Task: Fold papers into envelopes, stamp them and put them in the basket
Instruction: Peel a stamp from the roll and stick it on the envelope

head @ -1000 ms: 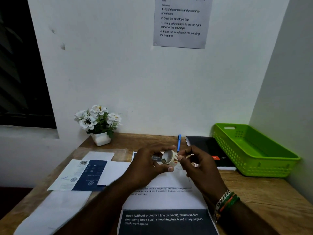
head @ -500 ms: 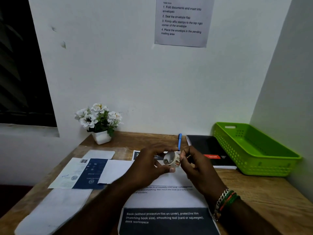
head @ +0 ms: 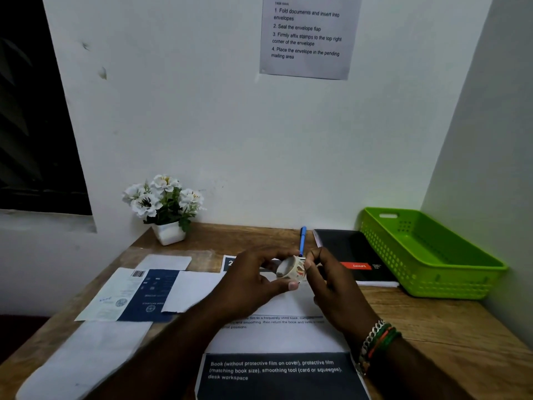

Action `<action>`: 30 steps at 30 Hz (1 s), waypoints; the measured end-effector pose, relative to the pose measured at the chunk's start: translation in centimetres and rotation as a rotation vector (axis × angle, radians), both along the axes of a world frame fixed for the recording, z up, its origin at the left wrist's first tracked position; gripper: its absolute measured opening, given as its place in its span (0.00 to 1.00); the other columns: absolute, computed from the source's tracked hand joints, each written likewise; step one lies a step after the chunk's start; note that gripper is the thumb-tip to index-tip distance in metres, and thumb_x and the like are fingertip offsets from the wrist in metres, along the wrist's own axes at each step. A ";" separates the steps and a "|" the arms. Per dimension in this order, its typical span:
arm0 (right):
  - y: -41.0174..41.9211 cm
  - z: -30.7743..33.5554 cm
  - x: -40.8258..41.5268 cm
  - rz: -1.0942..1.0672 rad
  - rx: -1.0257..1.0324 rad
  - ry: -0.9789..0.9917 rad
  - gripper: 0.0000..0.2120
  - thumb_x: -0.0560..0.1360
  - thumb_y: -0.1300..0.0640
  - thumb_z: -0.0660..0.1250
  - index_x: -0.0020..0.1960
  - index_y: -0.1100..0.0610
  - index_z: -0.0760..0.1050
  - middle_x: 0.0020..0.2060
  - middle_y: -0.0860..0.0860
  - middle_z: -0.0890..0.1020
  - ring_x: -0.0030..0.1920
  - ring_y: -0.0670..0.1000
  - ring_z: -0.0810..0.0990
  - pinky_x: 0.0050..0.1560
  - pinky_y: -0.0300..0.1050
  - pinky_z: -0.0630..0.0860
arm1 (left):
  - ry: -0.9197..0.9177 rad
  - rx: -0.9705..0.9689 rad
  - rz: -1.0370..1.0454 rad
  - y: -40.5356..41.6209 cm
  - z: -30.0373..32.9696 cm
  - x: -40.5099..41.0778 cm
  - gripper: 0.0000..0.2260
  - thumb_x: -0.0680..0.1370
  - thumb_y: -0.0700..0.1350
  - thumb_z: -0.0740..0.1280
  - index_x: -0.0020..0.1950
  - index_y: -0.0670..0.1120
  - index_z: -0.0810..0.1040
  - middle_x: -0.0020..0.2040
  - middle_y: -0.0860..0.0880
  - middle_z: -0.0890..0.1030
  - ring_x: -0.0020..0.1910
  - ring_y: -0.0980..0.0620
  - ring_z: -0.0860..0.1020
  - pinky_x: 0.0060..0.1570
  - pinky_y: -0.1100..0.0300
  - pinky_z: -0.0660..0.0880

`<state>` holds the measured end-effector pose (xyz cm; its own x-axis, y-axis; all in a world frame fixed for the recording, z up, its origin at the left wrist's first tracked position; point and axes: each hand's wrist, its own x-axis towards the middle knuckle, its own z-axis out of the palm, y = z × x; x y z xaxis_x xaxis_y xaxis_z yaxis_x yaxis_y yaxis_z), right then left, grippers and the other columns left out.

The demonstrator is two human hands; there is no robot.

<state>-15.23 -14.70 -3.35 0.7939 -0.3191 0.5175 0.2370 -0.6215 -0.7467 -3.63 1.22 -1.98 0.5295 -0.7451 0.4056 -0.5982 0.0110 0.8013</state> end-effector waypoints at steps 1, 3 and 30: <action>0.0 0.0 0.0 0.000 0.011 0.005 0.10 0.84 0.55 0.61 0.45 0.44 0.71 0.33 0.40 0.75 0.33 0.42 0.71 0.35 0.44 0.69 | 0.006 0.002 0.003 0.0 0.0 0.0 0.21 0.73 0.47 0.80 0.62 0.64 0.82 0.55 0.66 0.84 0.57 0.64 0.81 0.50 0.65 0.78; 0.1 0.0 0.0 0.006 0.027 0.016 0.10 0.84 0.55 0.60 0.45 0.44 0.71 0.33 0.40 0.74 0.32 0.41 0.70 0.36 0.45 0.68 | 0.021 0.002 0.003 0.0 -0.1 0.0 0.20 0.73 0.47 0.80 0.61 0.64 0.82 0.54 0.65 0.85 0.57 0.63 0.81 0.51 0.61 0.81; 0.2 -0.3 0.0 0.021 0.189 0.029 0.07 0.83 0.54 0.64 0.46 0.49 0.74 0.32 0.46 0.74 0.34 0.47 0.74 0.29 0.47 0.73 | -0.237 -0.010 0.064 0.1 0.0 0.5 0.23 0.72 0.48 0.80 0.67 0.57 0.81 0.58 0.63 0.81 0.56 0.64 0.78 0.45 0.73 0.72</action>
